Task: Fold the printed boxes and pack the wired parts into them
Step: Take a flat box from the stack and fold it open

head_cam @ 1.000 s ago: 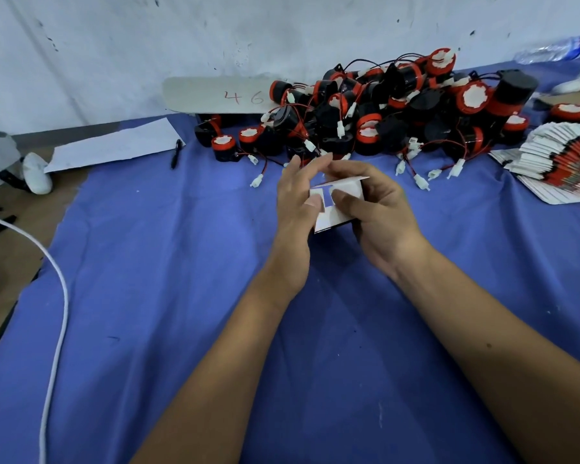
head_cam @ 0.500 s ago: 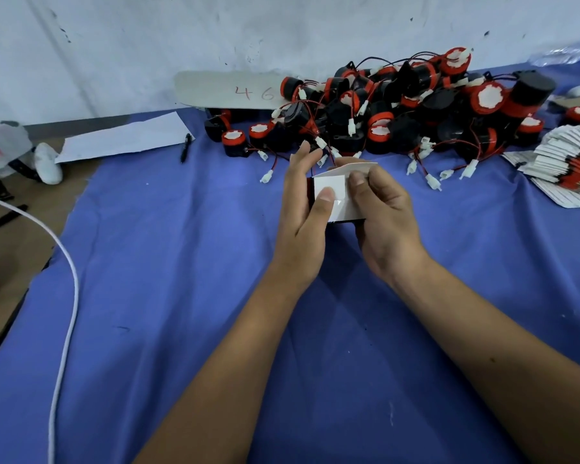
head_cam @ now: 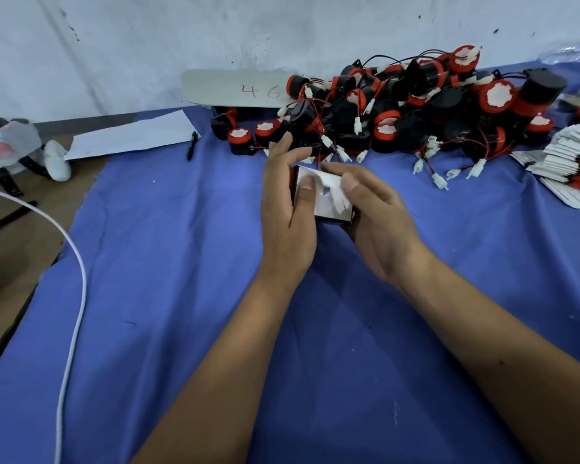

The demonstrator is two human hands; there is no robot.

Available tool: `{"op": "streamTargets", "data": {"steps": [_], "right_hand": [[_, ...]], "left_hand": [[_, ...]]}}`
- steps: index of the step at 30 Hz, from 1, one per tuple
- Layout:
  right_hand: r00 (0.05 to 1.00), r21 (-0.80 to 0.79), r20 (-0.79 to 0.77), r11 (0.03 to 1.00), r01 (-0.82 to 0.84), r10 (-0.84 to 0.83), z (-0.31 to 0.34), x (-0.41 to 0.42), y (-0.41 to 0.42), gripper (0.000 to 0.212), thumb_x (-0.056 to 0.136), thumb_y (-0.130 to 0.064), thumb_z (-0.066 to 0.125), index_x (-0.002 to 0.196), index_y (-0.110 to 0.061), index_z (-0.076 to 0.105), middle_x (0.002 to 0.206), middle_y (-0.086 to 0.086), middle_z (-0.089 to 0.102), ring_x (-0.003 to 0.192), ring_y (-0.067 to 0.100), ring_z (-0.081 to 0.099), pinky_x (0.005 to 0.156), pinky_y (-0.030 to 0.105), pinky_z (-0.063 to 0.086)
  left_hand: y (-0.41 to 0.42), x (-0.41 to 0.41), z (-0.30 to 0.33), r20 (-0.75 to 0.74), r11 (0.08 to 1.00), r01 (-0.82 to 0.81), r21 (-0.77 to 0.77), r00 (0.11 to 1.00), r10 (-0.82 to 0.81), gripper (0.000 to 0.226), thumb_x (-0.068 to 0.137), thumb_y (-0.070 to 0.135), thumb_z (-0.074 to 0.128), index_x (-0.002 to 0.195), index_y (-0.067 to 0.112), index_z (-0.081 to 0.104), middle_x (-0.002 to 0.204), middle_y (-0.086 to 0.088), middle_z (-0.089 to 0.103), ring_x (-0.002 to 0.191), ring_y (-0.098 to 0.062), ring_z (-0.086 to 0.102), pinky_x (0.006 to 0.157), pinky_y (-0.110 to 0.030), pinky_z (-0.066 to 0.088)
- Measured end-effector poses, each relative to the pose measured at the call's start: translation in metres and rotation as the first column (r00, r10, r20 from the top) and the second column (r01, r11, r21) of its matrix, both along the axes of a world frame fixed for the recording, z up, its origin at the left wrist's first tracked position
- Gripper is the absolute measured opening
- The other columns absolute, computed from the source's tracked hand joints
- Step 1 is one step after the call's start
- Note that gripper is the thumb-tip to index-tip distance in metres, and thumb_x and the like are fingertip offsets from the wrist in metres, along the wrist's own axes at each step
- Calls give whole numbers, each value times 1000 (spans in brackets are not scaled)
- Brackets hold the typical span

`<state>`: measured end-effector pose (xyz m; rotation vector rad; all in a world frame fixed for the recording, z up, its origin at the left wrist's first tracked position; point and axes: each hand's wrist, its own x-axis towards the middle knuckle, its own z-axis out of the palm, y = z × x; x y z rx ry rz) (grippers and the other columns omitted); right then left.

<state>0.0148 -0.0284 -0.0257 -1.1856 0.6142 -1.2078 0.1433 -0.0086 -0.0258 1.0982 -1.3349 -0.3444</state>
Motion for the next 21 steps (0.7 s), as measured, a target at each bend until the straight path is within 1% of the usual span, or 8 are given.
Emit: {"op": "streamTargets", "data": {"steps": [4, 7, 9, 11, 14, 16, 18, 21], "right_hand": [[986, -102, -149, 993, 55, -70, -3, 0, 1, 45, 86, -19, 72, 130, -18, 64, 128, 11, 66, 121, 32, 62, 101, 58, 51], [950, -193, -256, 972, 131, -179, -4, 2, -1, 51, 83, -29, 77, 132, -32, 62, 118, 2, 69, 115, 22, 65, 95, 52, 57], [949, -179, -235, 970, 168, -208, -6, 1, -3, 51, 86, -31, 75, 134, -30, 60, 117, 2, 69, 114, 22, 65, 89, 48, 60], [961, -131, -187, 974, 183, -205, -5, -1, -5, 47, 91, -27, 71, 136, -24, 60, 120, 5, 68, 115, 29, 65, 84, 43, 62], [949, -133, -207, 968, 213, -238, -2, -7, -7, 33, 96, -15, 67, 129, -20, 65, 119, 6, 71, 112, 32, 67, 85, 46, 62], [938, -138, -236, 964, 226, -253, -2, -8, -6, 26, 97, -11, 66, 123, -15, 68, 114, 9, 73, 105, 30, 70, 86, 50, 61], [921, -161, -283, 960, 231, -269, -1, -8, -5, 23, 96, -10, 67, 119, -15, 70, 112, 11, 73, 101, 27, 72, 84, 50, 62], [914, -153, -289, 957, 248, -284, -1, -7, -4, 24, 95, -9, 69, 118, -13, 72, 108, 10, 73, 96, 24, 73, 79, 48, 63]], "left_hand": [[1, 2, 4, -33, 996, -81, -40, 996, 79, 30, 106, 4, 45, 134, 6, 56, 164, -9, 28, 155, -13, 22, 111, -9, 28], [4, 0, 6, -124, 998, -67, 13, 990, 68, 32, 109, 13, 41, 139, 9, 52, 167, -8, 17, 156, -11, 15, 112, -11, 29], [6, 0, 6, -126, 998, -31, 50, 991, 37, 42, 101, 11, 43, 143, 10, 49, 166, -8, 18, 156, -11, 14, 120, -17, 24], [7, 4, 4, 14, 995, 48, 82, 999, -49, 62, 85, 7, 49, 147, 9, 44, 164, -8, 22, 155, -12, 18, 124, -24, 22], [4, 8, -5, 284, 987, 108, 120, 949, -138, 87, 78, 9, 67, 156, 7, 29, 166, -9, 23, 157, -18, 20, 127, -34, 23], [1, 8, -12, 336, 987, 88, 136, 933, -130, 102, 77, 14, 83, 159, 10, 23, 165, -5, 28, 154, -20, 27, 123, -44, 34], [-3, 8, -14, 362, 995, -11, 97, 932, -25, 100, 75, 24, 89, 157, 16, 31, 157, -2, 41, 145, -19, 42, 113, -41, 44], [-6, 10, -14, 397, 997, -71, 26, 916, 55, 91, 72, 34, 91, 147, 18, 43, 143, 3, 53, 130, -16, 52, 102, -21, 45]]}}
